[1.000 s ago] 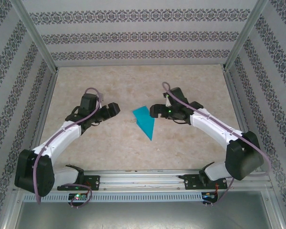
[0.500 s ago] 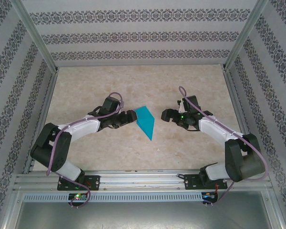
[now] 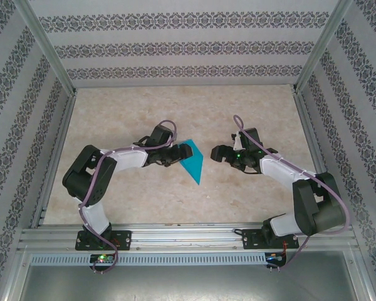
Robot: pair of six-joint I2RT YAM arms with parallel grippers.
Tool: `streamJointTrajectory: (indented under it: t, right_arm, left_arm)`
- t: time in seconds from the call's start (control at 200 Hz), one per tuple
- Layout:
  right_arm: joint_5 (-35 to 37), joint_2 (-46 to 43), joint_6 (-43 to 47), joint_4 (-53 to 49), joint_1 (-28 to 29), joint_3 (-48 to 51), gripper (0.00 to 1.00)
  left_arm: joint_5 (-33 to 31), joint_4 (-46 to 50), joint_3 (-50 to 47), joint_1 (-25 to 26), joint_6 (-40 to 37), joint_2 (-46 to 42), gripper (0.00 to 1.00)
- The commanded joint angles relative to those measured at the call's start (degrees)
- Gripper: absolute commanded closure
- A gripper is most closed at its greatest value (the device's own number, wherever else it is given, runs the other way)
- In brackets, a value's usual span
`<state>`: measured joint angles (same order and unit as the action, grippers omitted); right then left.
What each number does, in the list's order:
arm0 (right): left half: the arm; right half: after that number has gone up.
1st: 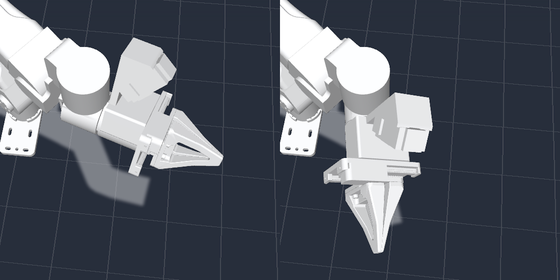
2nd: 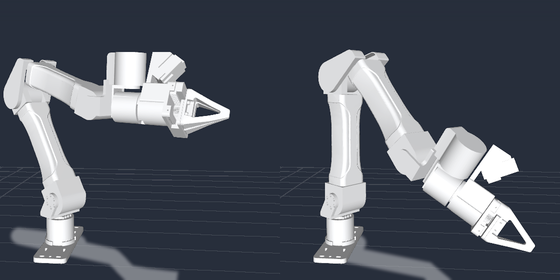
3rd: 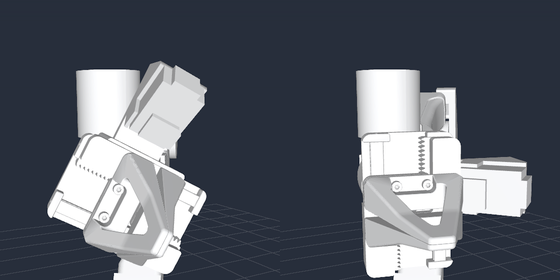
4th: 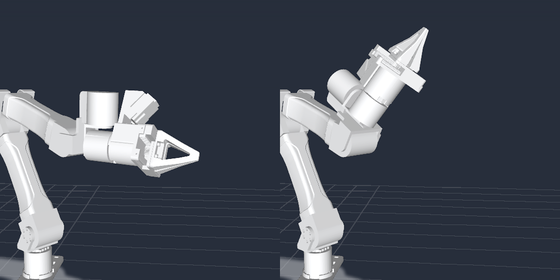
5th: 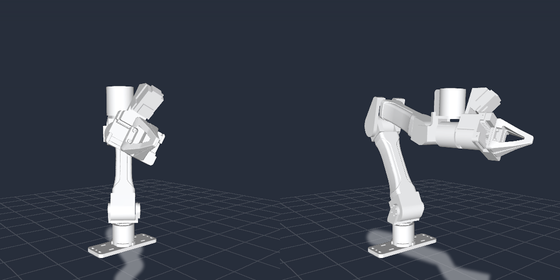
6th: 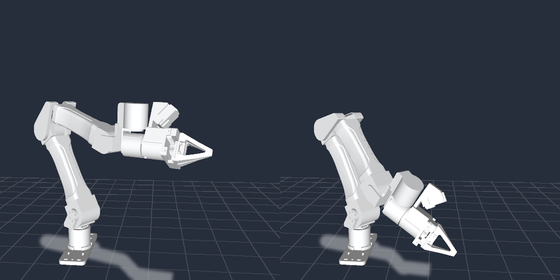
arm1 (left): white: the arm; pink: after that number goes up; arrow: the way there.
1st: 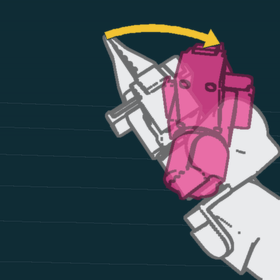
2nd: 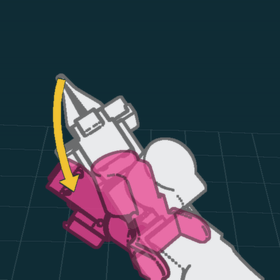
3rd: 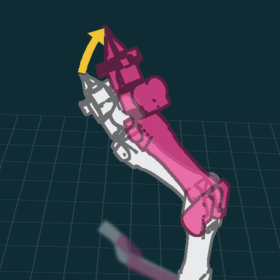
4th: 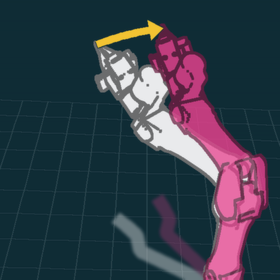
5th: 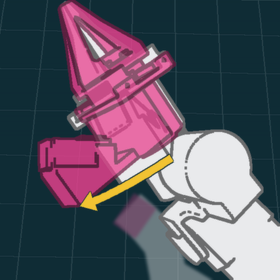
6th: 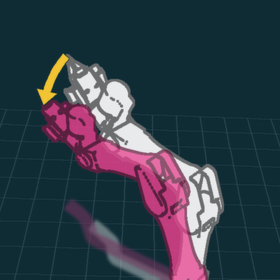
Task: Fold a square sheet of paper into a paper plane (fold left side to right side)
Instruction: Pick up the paper from the center of the table, then place the paper at the center of the table.
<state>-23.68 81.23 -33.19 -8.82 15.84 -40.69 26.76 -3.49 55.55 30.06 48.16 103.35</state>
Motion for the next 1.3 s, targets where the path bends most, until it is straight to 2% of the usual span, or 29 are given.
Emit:
streamJointTrajectory:
  t: [0.0,0.12,0.29,0.425,0.674,0.854,1.149,1.294]
  right_arm:
    - [-1.54,0.13,-0.52,1.69,-0.63,0.95,0.09]
    - [-2.08,-0.18,0.02,2.08,-0.66,1.29,0.10]
    - [-6.59,-0.77,2.09,4.25,-1.01,2.00,0.13]
    - [-13.81,-1.12,6.41,5.63,-1.88,2.10,0.15]
    - [-24.00,1.53,12.08,7.60,-2.69,1.60,0.14]
    - [-29.25,7.36,12.28,13.48,-2.56,1.02,0.14]
    - [-34.17,16.51,12.64,18.67,0.54,-1.91,0.18]
    - [-36.49,19.40,11.61,21.01,1.82,-3.12,0.30]
  left_arm:
    - [-0.85,-3.12,1.22,0.59,0.39,0.92,0.28]
    - [-2.57,-3.52,1.63,0.49,-1.14,1.60,0.40]
    - [-1.97,-5.33,1.11,-0.78,-2.70,2.13,0.76]
    - [1.39,-6.16,-0.45,-1.46,-7.00,0.00,0.90]
    - [12.94,-7.42,-5.56,-2.07,-18.25,-6.00,0.96]
    - [20.11,-13.35,-10.82,-2.27,-19.88,-8.49,0.97]
    - [23.34,-19.52,-12.86,-2.23,-17.84,-7.07,0.99]
    - [23.15,-19.66,-12.68,-2.29,-17.57,-6.19,0.99]
